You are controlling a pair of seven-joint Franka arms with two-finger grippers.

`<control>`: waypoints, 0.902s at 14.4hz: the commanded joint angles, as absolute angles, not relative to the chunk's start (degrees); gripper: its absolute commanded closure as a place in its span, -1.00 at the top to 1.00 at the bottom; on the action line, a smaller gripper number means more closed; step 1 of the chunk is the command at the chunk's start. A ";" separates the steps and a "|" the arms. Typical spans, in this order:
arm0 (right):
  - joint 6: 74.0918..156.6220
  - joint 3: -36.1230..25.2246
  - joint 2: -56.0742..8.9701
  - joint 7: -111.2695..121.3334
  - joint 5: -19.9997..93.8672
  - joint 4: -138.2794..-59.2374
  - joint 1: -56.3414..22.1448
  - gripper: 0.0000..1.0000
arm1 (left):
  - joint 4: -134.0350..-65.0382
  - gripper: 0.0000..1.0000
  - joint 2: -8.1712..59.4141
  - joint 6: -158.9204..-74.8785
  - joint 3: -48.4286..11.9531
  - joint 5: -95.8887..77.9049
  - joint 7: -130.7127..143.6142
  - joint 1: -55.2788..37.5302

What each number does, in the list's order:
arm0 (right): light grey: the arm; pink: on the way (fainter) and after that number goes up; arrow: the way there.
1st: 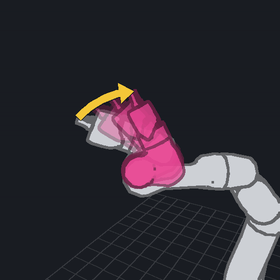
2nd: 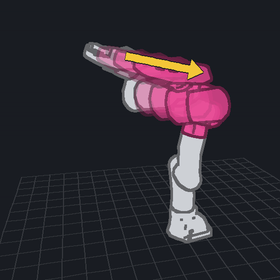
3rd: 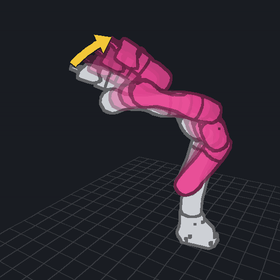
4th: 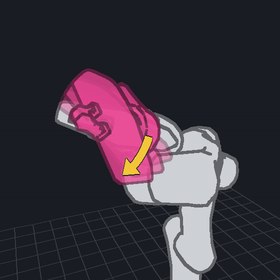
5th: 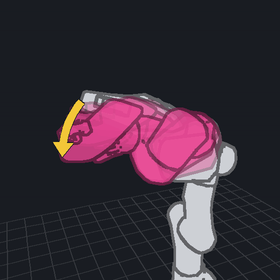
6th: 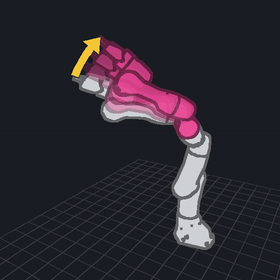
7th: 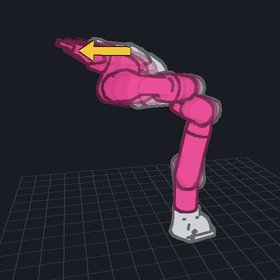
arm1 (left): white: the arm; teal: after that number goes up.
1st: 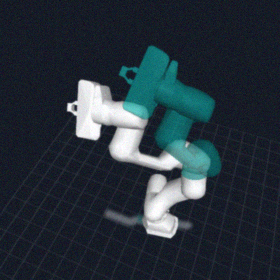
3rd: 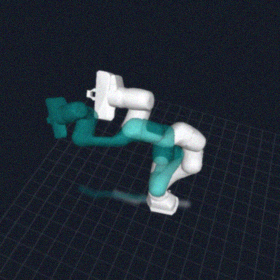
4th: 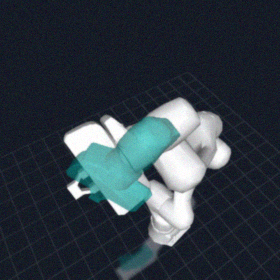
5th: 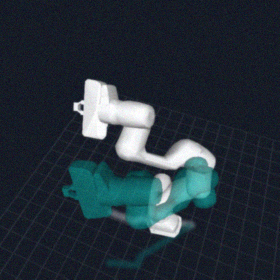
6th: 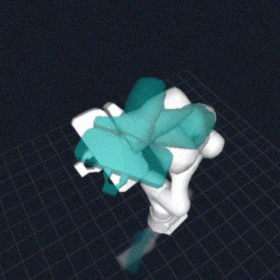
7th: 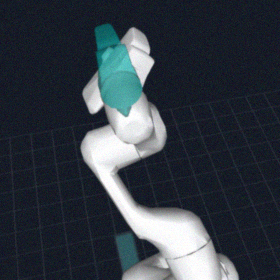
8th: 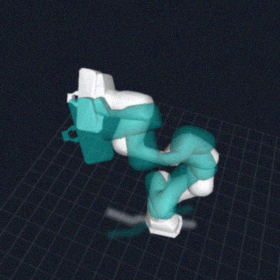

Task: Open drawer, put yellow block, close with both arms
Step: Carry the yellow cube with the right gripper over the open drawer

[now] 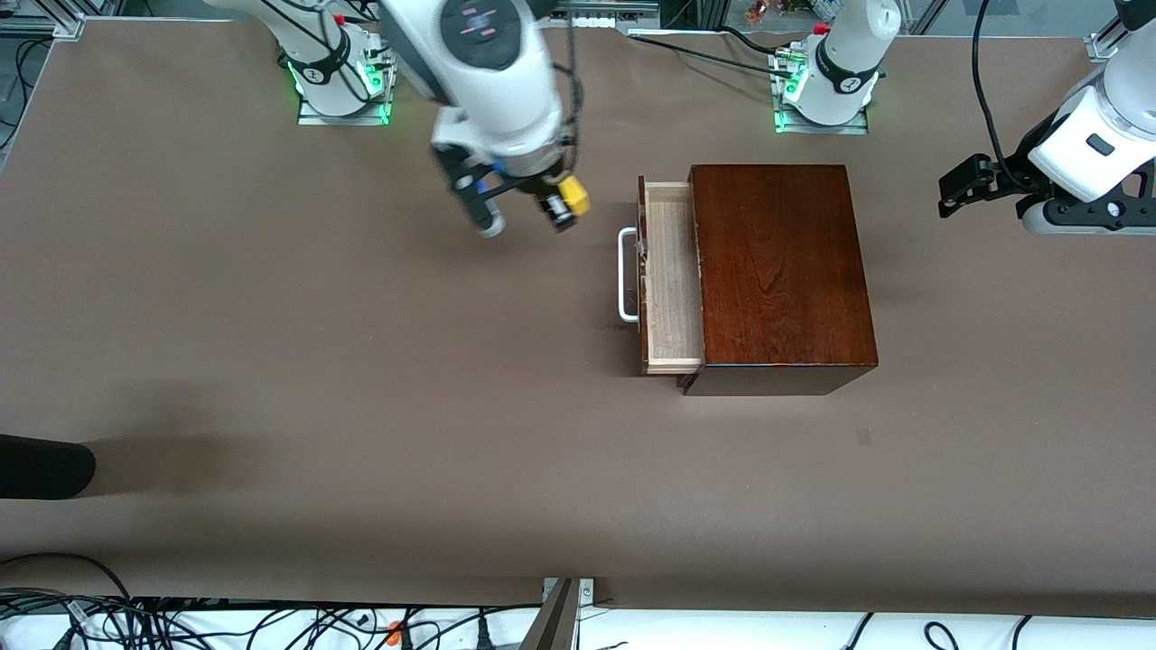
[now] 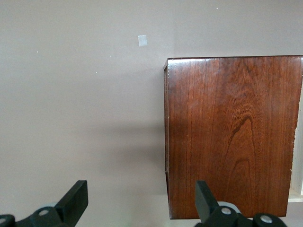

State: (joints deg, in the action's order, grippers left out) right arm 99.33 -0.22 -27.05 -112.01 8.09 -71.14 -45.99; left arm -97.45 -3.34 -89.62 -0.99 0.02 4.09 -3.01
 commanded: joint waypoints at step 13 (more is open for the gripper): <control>111.79 -2.28 -45.52 -147.30 6.59 -58.89 -55.81 -1.00 | -95.89 1.00 -2.64 -88.24 -0.97 -2.72 2.90 -1.93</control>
State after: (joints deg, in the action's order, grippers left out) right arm 111.24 -1.41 -43.65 -145.23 7.67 -61.39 -55.05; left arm -97.45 -3.30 -89.61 -0.85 -1.01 4.09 -2.66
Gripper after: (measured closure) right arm 0.441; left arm 0.000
